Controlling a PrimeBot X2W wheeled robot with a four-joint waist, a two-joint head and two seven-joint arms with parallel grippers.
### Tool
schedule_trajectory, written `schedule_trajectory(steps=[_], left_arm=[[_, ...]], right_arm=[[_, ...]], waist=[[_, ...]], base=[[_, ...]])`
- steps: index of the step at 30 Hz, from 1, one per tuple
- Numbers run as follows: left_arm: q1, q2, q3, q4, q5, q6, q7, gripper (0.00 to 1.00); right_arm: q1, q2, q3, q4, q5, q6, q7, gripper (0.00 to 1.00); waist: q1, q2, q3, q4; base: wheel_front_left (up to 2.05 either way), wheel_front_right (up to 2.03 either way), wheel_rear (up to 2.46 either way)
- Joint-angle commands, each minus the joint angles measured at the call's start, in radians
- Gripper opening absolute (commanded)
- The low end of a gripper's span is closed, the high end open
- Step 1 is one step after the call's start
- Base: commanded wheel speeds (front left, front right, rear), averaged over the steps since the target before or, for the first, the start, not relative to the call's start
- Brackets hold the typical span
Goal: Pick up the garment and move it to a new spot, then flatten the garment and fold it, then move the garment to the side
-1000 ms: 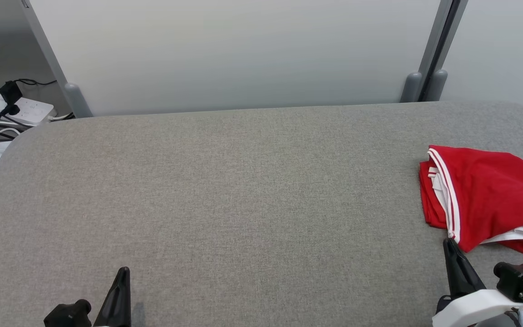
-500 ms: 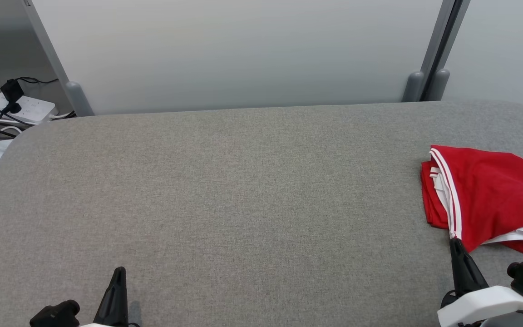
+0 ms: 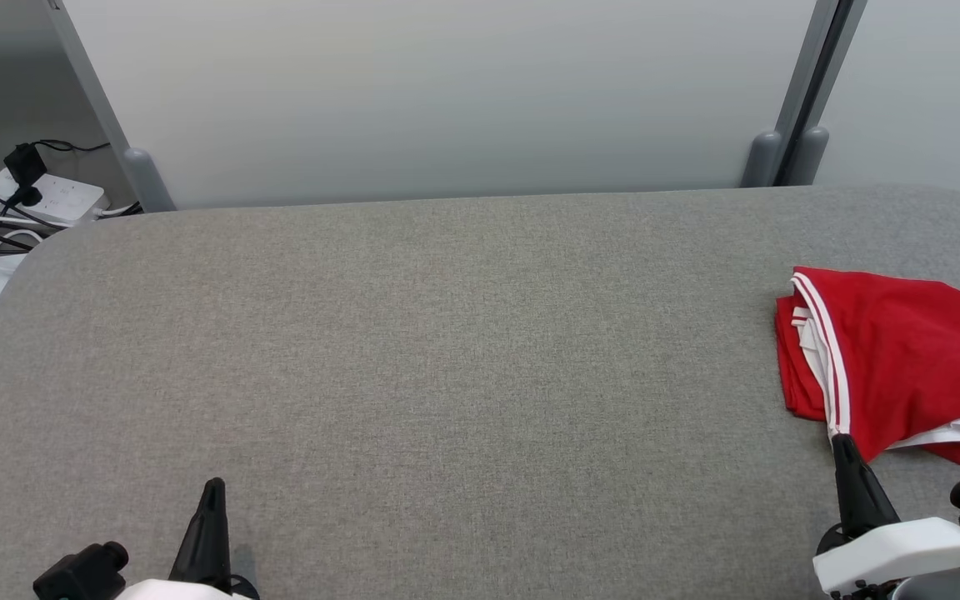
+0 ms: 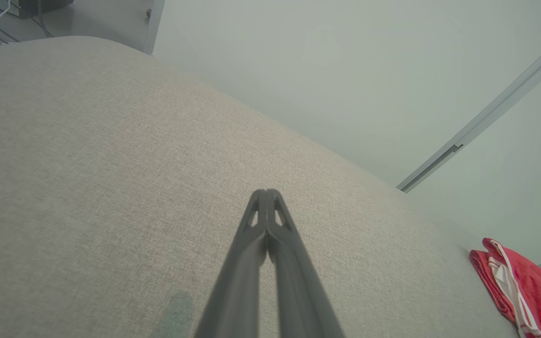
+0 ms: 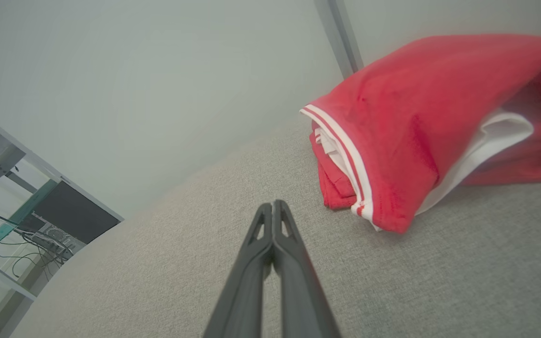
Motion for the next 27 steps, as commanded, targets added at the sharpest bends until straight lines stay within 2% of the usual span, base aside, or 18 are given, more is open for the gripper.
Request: schedule_trajectory(steps=[1, 27], left_arm=[[-0.048, 0.017, 0.018, -0.03, -0.027, -0.012, 0.007, 0.0], [-0.081, 0.019, 0.031, -0.035, -0.313, -0.021, 0.079, 0.0]], right_arm=[[-0.033, -0.01, -0.007, -0.03, 0.028, 0.002, 0.008, 0.0], [-0.035, -0.001, -0.039, -0.059, 0.302, 0.002, 0.08, 0.0]], waist=[[-0.0002, -0.0001, 0.0, 0.0], [-0.0002, -0.0001, 0.001, 0.008]], base=[[0.0, 0.0, 0.0], [0.0, 0.0, 0.0]])
